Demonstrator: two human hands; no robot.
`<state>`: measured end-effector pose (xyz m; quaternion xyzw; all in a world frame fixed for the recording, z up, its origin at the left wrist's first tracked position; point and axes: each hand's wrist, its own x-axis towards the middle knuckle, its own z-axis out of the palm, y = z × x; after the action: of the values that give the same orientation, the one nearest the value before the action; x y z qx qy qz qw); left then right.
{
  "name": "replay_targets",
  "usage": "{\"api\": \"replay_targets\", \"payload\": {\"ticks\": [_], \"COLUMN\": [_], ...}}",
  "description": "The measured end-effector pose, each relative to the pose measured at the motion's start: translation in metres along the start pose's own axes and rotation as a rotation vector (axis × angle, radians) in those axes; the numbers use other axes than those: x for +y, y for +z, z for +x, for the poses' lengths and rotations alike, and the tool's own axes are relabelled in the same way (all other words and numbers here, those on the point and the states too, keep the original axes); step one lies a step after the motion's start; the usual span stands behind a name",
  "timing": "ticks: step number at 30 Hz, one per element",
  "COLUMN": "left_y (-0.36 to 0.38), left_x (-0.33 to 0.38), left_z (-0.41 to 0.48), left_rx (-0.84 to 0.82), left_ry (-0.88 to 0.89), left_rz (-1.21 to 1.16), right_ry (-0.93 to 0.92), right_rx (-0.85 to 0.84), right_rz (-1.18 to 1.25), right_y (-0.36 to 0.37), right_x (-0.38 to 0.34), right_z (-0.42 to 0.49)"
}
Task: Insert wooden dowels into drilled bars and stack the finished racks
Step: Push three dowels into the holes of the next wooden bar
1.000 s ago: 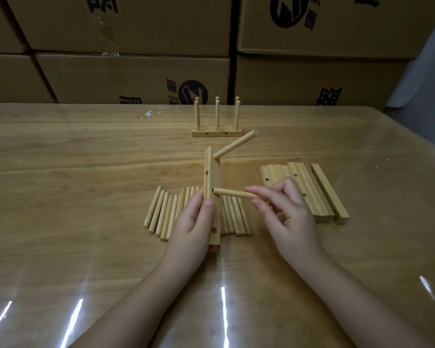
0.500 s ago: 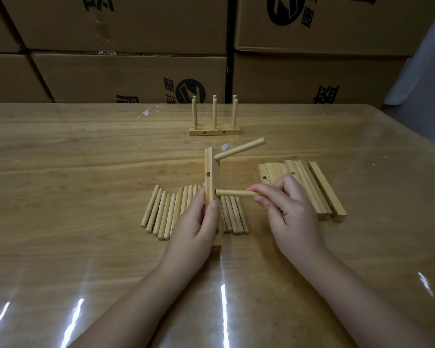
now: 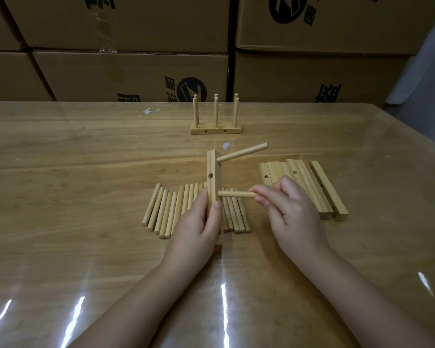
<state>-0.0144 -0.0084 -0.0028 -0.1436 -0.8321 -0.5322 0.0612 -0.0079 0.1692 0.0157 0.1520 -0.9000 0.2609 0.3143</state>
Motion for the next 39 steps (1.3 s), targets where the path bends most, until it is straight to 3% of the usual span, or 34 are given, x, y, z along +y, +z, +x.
{"api": "replay_targets", "payload": {"ticks": [19,39], "left_y": [0.0002,0.0009], "left_x": [-0.0006,-0.0015], "left_z": [-0.0007,-0.0003], "left_rx": [0.021,0.005], "left_ry": [0.101,0.077], "left_rz": [0.215,0.28], "right_ry": [0.004,0.049], "right_rx": [-0.072,-0.144], "right_rz": [-0.052,0.053], "right_y": [-0.0046,-0.0078], "right_x": [0.0002,0.0009], "right_z": [-0.0001,-0.0023]}}
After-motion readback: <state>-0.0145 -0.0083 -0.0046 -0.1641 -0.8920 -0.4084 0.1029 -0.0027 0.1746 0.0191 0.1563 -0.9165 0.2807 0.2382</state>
